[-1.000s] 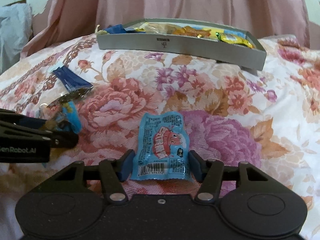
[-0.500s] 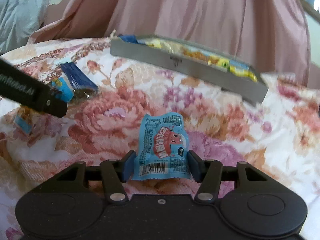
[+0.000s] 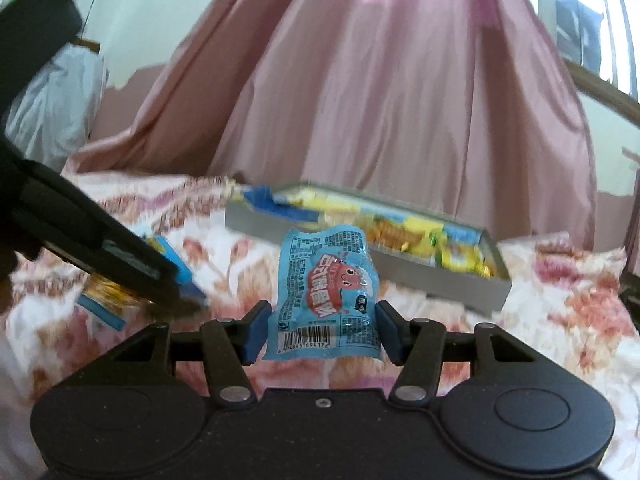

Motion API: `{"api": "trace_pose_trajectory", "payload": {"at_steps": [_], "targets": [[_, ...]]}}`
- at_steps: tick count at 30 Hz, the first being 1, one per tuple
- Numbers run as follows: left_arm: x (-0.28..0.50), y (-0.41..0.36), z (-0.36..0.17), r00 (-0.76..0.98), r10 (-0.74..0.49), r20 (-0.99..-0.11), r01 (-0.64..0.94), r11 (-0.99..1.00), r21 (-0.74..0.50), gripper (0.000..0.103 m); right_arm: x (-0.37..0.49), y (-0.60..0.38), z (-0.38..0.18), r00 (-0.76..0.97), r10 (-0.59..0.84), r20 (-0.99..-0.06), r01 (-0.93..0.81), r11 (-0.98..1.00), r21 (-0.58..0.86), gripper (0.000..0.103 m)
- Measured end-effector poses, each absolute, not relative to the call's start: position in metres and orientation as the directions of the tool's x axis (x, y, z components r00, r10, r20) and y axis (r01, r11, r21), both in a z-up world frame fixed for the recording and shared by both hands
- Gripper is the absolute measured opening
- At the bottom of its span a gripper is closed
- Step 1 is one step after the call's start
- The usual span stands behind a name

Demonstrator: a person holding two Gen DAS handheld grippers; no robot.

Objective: Organize snacks
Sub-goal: 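Carry the yellow snack bag and blue candy pack into the grey tray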

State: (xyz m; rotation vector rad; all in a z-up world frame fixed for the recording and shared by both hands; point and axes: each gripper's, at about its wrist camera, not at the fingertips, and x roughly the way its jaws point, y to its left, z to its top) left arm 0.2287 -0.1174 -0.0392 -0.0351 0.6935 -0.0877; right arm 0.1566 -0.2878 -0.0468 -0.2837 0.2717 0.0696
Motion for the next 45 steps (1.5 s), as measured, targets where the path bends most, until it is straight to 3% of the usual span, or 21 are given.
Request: {"api": "trace_pose_trajectory", "payload": {"at_steps": [11,21,28,40,45], "targets": [[0.29,-0.13,-0.004,0.852,-0.089,-0.516,0.071,0.996,-0.056,0.059,0.198,-0.309,-0.02,0.993,-0.025,-0.113,0.003,0.98,-0.198,0.059],[0.383,-0.16,0.004,0.863,-0.067,-0.501,0.037,0.997,-0.07,0.059,0.278,-0.333,-0.011,0.995,-0.093,-0.041,0.087,0.987,-0.138,0.059],[0.42,-0.177,-0.018,0.826,-0.068,-0.559,0.038,0.997,-0.066,0.06,0.311,-0.34,-0.028,0.989,-0.12,-0.087,0.11,0.987,-0.114,0.059],[0.428,-0.193,-0.029,0.819,-0.035,-0.573,0.061,0.998,0.025,0.061,0.329,-0.337,-0.045,0.98,-0.09,-0.175,0.075,0.993,-0.089,0.062],[0.43,-0.198,-0.032,0.815,-0.012,-0.579,0.057,0.997,0.059,0.069,0.33,-0.337,-0.049,0.977,-0.091,-0.195,0.078,0.994,-0.074,0.065]]}}
